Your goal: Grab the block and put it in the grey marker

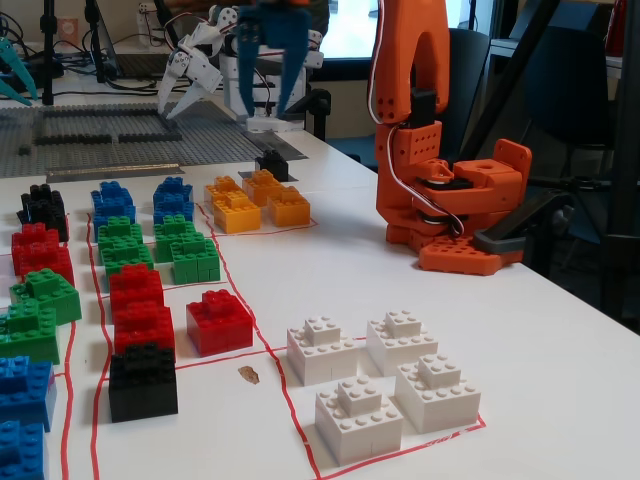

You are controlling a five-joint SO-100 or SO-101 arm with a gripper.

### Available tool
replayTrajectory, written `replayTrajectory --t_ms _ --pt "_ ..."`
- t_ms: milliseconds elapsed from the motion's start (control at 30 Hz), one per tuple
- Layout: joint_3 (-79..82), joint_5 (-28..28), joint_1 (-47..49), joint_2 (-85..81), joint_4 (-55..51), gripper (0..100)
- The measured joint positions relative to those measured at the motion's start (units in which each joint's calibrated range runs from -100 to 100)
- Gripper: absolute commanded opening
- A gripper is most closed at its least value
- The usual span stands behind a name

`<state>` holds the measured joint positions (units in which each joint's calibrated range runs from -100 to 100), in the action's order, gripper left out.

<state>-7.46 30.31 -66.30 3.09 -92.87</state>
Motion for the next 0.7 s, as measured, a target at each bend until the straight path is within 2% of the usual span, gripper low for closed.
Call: replayTrajectory --t_ms 67,333,700 --pt "3.3 -3.5 6.0 -0.8 0.6 0" --pt "10.6 -17.8 28.3 -6.4 0.7 0" --pt "12.1 -31.3 51.7 -7.2 -0.8 0"
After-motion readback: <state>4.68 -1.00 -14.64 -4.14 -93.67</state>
